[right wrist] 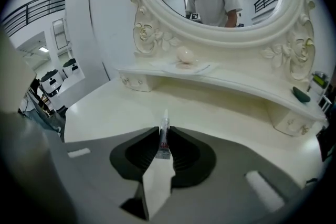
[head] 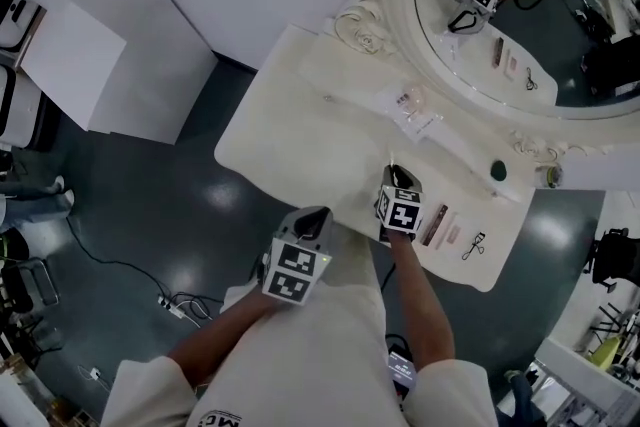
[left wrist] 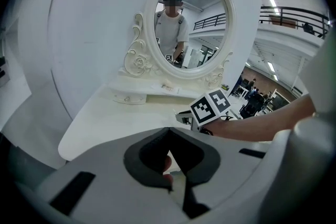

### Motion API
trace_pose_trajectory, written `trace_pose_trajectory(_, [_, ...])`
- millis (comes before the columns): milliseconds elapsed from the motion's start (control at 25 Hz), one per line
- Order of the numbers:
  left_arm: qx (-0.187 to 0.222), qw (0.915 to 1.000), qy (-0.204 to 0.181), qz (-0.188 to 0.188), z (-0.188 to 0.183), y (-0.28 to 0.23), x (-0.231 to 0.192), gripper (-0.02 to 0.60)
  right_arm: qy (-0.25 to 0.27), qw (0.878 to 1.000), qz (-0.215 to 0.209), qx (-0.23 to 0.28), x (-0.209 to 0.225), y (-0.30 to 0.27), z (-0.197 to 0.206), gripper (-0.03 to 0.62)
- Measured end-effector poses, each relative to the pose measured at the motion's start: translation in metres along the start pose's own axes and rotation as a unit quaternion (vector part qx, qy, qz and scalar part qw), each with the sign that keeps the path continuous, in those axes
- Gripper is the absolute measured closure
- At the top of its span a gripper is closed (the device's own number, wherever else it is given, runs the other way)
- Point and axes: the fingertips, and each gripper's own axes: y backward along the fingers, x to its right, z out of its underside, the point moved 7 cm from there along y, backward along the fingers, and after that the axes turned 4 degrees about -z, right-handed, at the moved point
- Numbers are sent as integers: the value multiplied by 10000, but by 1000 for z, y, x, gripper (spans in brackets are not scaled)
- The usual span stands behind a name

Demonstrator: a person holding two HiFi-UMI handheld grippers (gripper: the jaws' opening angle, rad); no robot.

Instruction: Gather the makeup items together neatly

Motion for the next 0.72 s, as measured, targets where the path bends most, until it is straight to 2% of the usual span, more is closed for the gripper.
trace_pose_trajectory(720, [39,9981,-519,334,12,19,17,577,-403,9978,286,440,4,59,26,531])
